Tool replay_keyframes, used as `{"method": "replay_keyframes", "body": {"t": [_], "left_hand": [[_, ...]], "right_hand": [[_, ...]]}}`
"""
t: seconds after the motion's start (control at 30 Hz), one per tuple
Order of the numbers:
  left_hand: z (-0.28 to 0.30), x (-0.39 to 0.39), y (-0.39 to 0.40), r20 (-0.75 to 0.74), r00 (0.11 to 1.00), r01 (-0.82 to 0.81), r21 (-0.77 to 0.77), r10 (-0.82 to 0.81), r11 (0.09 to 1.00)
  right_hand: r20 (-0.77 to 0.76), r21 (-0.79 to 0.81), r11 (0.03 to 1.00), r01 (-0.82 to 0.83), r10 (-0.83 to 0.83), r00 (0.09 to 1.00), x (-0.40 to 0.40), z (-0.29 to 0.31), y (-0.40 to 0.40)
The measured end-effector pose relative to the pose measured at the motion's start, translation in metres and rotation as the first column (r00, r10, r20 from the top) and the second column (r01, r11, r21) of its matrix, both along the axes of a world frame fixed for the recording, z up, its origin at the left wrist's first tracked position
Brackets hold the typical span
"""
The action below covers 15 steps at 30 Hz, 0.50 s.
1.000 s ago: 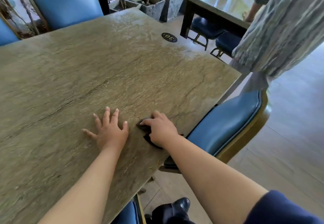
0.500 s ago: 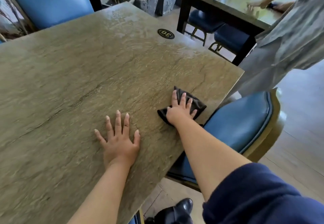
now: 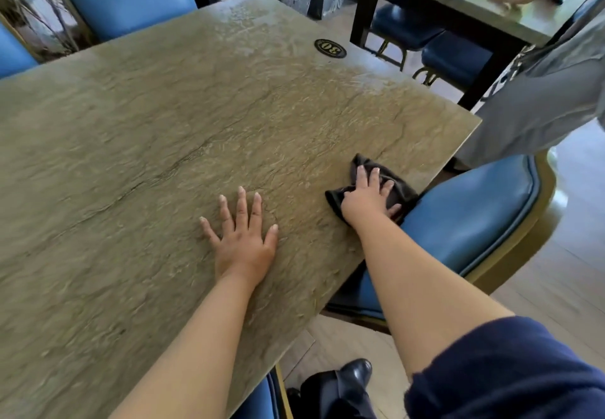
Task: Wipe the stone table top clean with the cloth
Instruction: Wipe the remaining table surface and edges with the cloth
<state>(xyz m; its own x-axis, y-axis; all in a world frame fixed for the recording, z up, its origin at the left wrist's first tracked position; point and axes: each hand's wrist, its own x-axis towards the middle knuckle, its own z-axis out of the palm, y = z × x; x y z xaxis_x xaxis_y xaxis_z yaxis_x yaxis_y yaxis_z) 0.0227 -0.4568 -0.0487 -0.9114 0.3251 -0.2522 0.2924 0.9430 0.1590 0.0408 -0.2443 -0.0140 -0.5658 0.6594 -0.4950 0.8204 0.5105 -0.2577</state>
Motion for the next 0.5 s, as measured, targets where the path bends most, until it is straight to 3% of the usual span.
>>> {"method": "replay_keyframes", "body": {"t": [0.1,0.2,0.27,0.37,0.5], "left_hand": [[0.004,-0.004,-0.004,0.081,0.996,0.036,0.029,-0.039,0.999],[0.01,-0.008,-0.008,0.147,0.987,0.06,0.062,-0.069,0.996],[0.014,-0.004,-0.015,0.162,0.982,0.081,0.089,-0.095,0.993],[0.019,0.017,-0.03,0.179,0.978,0.08,0.14,-0.104,0.987],[0.022,0.053,-0.049,0.187,0.979,0.059,0.11,-0.079,0.992]], "right_hand": [[0.043,-0.039,0.987,-0.158,0.16,0.986,0.002,0.008,-0.019],[-0.017,-0.115,0.888,-0.445,0.446,0.895,0.004,0.011,-0.051],[-0.01,-0.145,0.822,-0.551,0.555,0.832,0.011,0.013,-0.07],[0.009,-0.169,0.8,-0.576,0.585,0.811,0.031,0.02,-0.084],[-0.027,-0.065,0.851,-0.521,0.521,0.853,0.072,0.019,-0.105]]}}
